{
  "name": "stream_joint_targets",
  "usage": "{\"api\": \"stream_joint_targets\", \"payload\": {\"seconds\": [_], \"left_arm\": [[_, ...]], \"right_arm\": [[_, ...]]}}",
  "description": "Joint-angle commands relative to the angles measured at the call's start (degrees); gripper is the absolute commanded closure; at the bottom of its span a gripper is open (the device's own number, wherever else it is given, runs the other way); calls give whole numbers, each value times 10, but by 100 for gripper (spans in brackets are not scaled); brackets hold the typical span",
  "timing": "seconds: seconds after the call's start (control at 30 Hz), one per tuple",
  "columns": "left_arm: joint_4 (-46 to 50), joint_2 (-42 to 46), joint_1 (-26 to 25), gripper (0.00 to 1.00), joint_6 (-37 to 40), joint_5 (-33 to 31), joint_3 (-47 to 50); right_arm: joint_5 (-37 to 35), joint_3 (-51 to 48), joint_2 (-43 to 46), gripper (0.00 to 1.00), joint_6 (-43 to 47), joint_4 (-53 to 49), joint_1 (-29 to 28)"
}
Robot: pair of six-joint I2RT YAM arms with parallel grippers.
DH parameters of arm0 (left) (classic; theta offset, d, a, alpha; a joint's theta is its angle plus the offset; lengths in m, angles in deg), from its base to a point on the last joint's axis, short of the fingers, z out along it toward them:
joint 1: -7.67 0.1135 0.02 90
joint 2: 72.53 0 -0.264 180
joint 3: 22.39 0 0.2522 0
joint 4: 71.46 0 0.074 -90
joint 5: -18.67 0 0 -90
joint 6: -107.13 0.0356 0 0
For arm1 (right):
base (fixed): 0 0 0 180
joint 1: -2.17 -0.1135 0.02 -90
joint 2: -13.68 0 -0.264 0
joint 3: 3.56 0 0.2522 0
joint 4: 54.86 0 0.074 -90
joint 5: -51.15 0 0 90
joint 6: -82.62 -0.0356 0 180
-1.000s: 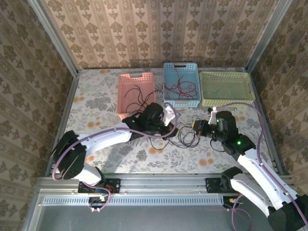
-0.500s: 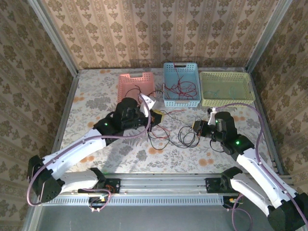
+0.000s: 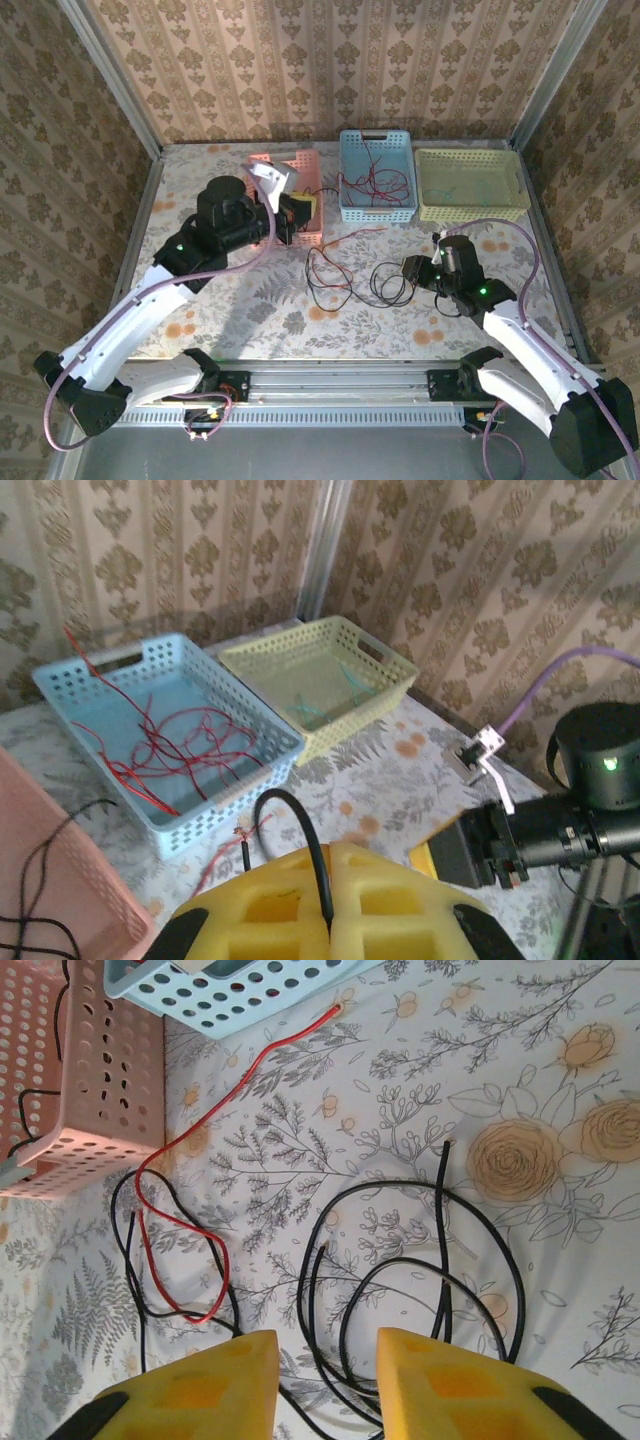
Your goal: Untangle the cables
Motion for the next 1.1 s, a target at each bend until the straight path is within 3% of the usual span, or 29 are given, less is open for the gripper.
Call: {"api": "stream_joint_targets", "payload": {"seconds": [0.0,0.27,0.43,0.8,0.83,0.87,0.9,1.0,1.07], "left_arm": [[34,-8,28,100,23,5,-39],[42,-82,133,100,41,23,-104],[-12,-149,202,100,0,60,-126],[-46,-301,234,100,-41,78,-156],[-48,-309,238,85,-48,76,-149],[-53,-314,241,62,-55,80,-141],[-59,-316,243,48,-64,87,-132],[-79,-293,240,13,-80,84,-103],[-89,-261,233,0,-82,76,-80]], "right_arm": [[-4,-7,8,62,-6,18,9],[23,-4,25,57,-4,23,10],[29,4,36,56,4,9,11],[36,10,49,55,10,-3,10],[42,12,48,55,10,-3,10],[45,15,47,54,11,-4,11],[51,17,45,54,14,-6,10],[58,24,40,52,24,-13,10],[58,29,33,52,32,-17,11]]}}
